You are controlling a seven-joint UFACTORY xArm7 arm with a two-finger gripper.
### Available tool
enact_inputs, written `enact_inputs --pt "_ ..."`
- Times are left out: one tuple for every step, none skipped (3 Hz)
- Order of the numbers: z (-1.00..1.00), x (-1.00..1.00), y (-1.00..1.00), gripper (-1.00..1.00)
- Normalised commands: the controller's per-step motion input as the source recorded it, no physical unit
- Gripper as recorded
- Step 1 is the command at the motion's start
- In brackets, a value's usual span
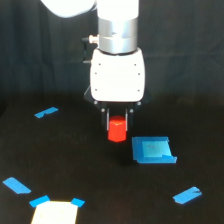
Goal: Pick up the red object from the table
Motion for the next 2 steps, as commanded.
enact_inputs --pt "1.00 0.03 0.17 -1.00" --pt "0.59 -0.16 -0.47 -0.72"
